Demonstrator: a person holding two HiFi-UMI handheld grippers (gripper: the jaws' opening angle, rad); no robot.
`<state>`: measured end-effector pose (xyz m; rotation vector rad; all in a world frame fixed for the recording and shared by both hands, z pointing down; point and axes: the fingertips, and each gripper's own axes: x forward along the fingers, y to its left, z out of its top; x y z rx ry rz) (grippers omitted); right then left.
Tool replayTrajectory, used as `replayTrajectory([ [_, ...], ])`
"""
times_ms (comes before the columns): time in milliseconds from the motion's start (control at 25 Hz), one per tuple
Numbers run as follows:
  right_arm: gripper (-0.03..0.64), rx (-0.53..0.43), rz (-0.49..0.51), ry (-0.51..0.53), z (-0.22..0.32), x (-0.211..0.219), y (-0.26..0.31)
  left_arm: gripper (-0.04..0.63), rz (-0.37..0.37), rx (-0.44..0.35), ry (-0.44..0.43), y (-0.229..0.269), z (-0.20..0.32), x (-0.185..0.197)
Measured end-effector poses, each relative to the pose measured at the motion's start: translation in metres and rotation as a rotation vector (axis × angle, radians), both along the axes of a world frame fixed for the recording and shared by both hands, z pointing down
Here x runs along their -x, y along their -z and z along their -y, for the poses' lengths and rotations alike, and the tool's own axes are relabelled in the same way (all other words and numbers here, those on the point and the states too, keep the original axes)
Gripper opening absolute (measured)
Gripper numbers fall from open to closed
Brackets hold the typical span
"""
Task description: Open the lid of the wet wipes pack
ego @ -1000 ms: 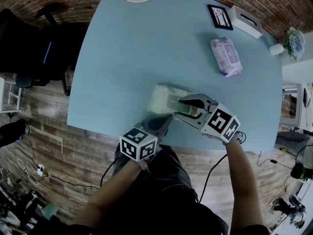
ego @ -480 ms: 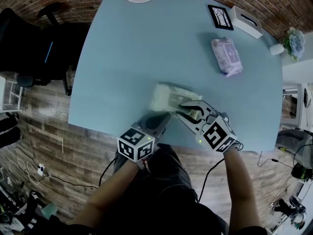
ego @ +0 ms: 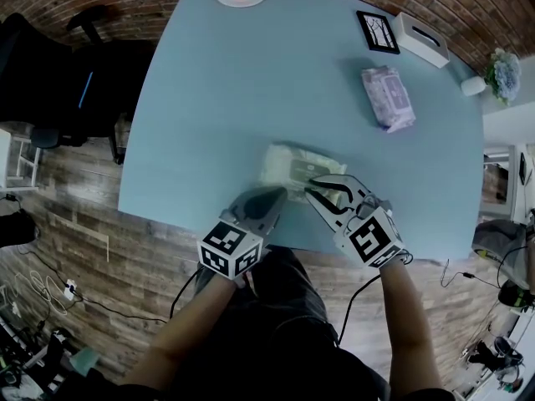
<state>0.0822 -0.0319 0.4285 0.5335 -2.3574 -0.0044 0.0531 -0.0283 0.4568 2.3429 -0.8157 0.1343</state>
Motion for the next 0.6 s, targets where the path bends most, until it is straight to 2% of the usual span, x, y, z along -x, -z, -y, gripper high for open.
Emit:
replayTrajectory([
  [600, 0.055, -0.065, 0.046, -0.086, 0.012, -0.003, 0.015, 0.012, 0.006, -0.018, 0.038, 0.004, 0.014, 0.011],
])
